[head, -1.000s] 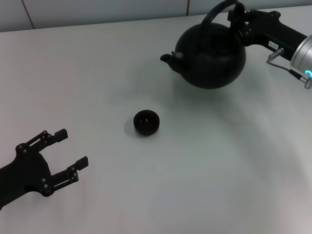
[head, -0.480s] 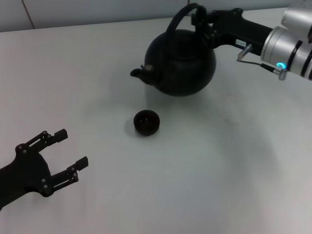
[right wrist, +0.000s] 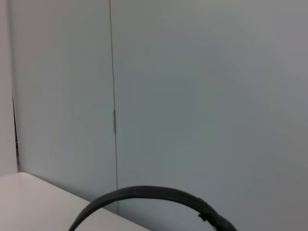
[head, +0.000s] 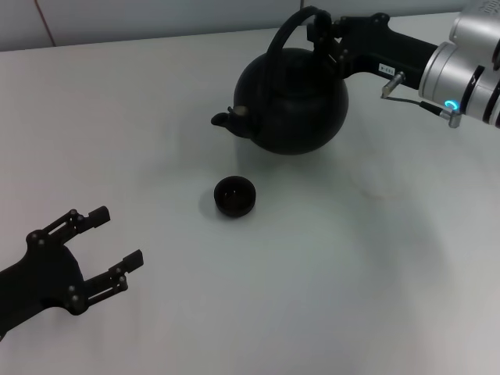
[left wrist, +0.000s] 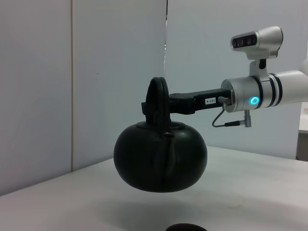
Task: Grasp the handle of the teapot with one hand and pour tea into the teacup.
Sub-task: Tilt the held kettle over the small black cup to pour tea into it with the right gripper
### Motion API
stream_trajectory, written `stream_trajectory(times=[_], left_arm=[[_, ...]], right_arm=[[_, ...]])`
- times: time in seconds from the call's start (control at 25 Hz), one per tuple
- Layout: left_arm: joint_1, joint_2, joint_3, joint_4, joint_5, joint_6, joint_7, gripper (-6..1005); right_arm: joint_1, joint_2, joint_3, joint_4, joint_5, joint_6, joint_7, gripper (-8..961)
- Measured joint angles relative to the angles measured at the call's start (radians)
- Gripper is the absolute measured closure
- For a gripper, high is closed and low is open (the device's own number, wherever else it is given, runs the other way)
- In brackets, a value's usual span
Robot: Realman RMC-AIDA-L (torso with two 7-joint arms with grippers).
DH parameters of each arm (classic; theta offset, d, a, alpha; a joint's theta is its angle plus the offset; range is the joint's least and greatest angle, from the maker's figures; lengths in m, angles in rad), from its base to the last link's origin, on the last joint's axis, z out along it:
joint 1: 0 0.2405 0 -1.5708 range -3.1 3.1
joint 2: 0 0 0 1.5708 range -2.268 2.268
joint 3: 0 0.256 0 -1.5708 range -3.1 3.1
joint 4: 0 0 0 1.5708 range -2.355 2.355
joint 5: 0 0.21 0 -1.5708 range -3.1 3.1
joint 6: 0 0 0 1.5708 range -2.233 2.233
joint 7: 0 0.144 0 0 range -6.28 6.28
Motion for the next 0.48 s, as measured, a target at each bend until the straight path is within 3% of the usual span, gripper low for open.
stream_trajectory(times=[0.48], left_arm=[[-0.001, 0.000, 0.000, 0.000, -0.015, -0.001, 0.000, 192]], right_arm=[[-0.008, -0.005, -0.041, -0.023, -0.006, -0.047, -0.218, 876]])
